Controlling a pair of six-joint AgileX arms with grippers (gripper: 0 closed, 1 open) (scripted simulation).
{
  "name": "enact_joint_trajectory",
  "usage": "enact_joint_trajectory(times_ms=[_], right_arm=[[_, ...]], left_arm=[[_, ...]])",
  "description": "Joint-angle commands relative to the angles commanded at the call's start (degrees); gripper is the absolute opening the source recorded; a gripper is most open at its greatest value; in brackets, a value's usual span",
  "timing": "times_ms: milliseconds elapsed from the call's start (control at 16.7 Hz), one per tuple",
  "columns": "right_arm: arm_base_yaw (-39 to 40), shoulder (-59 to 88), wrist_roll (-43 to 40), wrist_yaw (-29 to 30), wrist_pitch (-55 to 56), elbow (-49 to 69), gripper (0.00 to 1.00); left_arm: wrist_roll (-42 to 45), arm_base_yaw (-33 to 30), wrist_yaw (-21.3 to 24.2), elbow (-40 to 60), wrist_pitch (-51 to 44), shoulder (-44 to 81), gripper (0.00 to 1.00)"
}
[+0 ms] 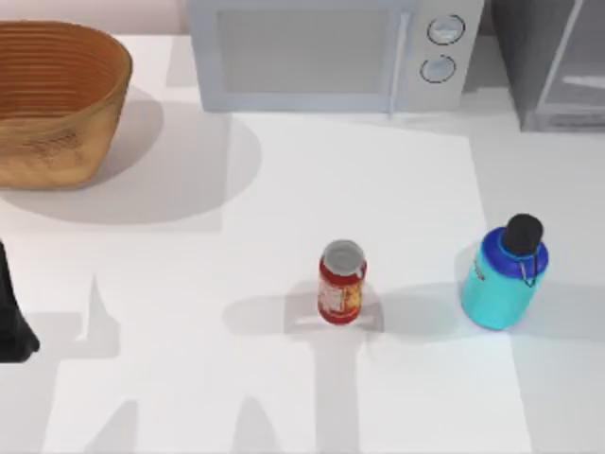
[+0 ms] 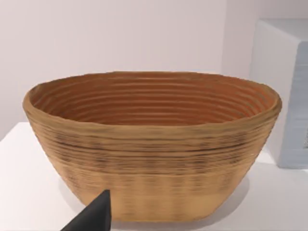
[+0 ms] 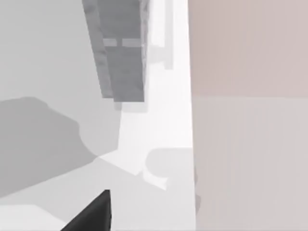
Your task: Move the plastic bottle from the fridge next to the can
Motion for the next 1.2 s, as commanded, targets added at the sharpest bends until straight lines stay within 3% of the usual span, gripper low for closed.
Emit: enact_joint_trajectory(times_ms=[360, 600, 840, 1200], right_arm=[[0.19, 0.03, 0.02, 0.03, 0.12, -0.13, 1.00], [4.17, 0.46, 6.03, 0.61, 5.35, -0.28, 1.00], [13.58, 0.99, 21.27, 2.72, 17.77, -0.63, 1.00], [31.97, 1.48, 52.54, 7.19, 42.44, -1.16, 1.00]], left_arm=[[0.00, 0.00, 0.00, 0.00, 0.00, 0.00, 1.00], [0.00, 0.00, 0.00, 0.00, 0.00, 0.00, 1.00], [0.00, 0.00, 0.00, 0.00, 0.00, 0.00, 1.00], [0.00, 0.00, 0.00, 0.00, 0.00, 0.00, 1.00]])
